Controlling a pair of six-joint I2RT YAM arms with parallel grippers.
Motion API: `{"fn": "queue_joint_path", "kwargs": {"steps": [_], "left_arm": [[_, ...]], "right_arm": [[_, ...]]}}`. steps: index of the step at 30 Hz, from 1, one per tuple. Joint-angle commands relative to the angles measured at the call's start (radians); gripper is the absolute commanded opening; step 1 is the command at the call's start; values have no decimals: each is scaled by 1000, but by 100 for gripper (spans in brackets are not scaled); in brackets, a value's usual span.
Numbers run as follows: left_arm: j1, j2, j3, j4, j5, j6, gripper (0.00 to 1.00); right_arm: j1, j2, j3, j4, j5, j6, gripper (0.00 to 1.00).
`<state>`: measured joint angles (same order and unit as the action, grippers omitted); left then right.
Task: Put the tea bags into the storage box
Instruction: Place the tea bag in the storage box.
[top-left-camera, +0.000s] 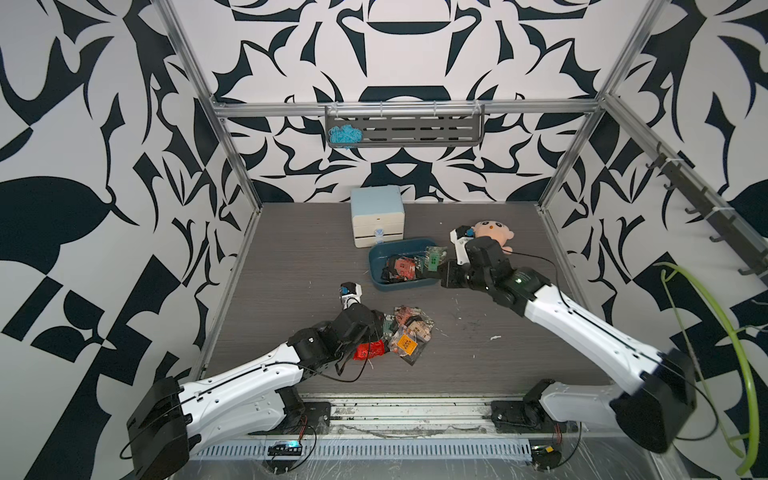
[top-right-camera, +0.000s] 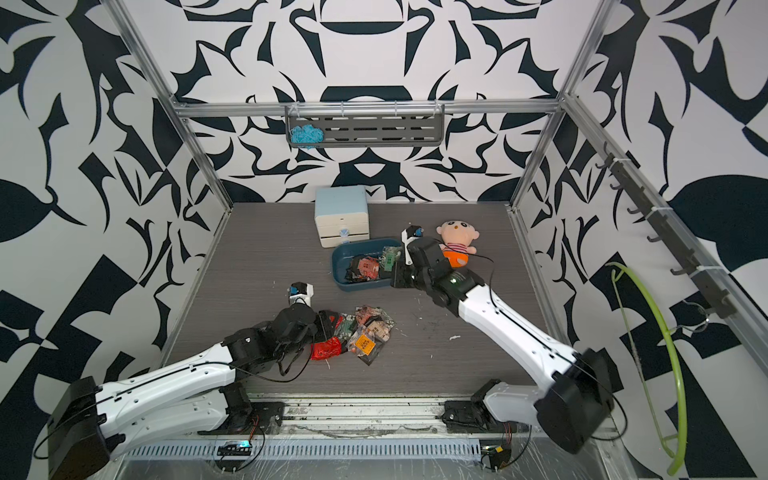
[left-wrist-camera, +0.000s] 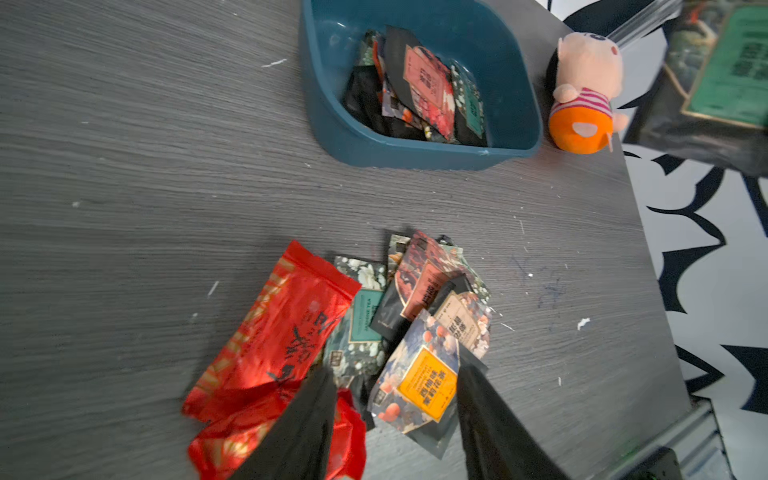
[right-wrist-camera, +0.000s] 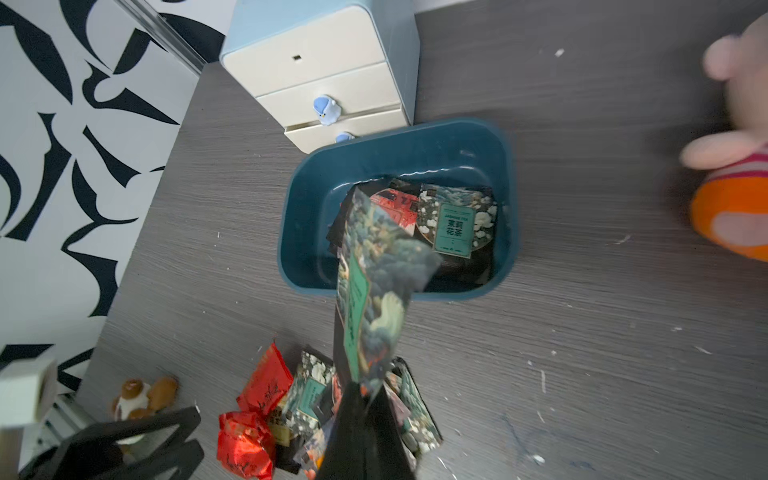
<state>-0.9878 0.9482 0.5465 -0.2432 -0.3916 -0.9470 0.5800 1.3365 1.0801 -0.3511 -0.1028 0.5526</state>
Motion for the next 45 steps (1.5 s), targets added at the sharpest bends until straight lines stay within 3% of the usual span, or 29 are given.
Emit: {"fn": "queue_joint_path", "kwargs": {"steps": [1, 9, 20, 24, 26, 30, 38, 45], "left_arm": [[0, -52, -22, -98, -100, -12, 53], [3, -191, -102, -116, -156, -28, 53], [3, -312, -170, -120, -151, -47, 53], [3, -336, -177, -130, -145, -50, 53], [3, -341, -175, -135, -135, -49, 53], [3, -342, -169, -136, -116, -51, 53], [3, -291, -129, -68, -1, -25, 50], [-1, -96, -55, 47, 156, -13, 42]], "right_arm": [[-10, 142, 105, 67, -170, 36, 0], [-6, 457, 290, 71, -256, 58, 0], [42, 668, 456, 57, -273, 77, 1], [44, 684, 460, 61, -263, 86, 16], [46, 671, 456, 51, -243, 76, 24], [47, 618, 444, -17, -167, 27, 30], [49, 381, 306, -115, 10, -82, 31], [50, 77, 58, -95, 7, -75, 34]]}}
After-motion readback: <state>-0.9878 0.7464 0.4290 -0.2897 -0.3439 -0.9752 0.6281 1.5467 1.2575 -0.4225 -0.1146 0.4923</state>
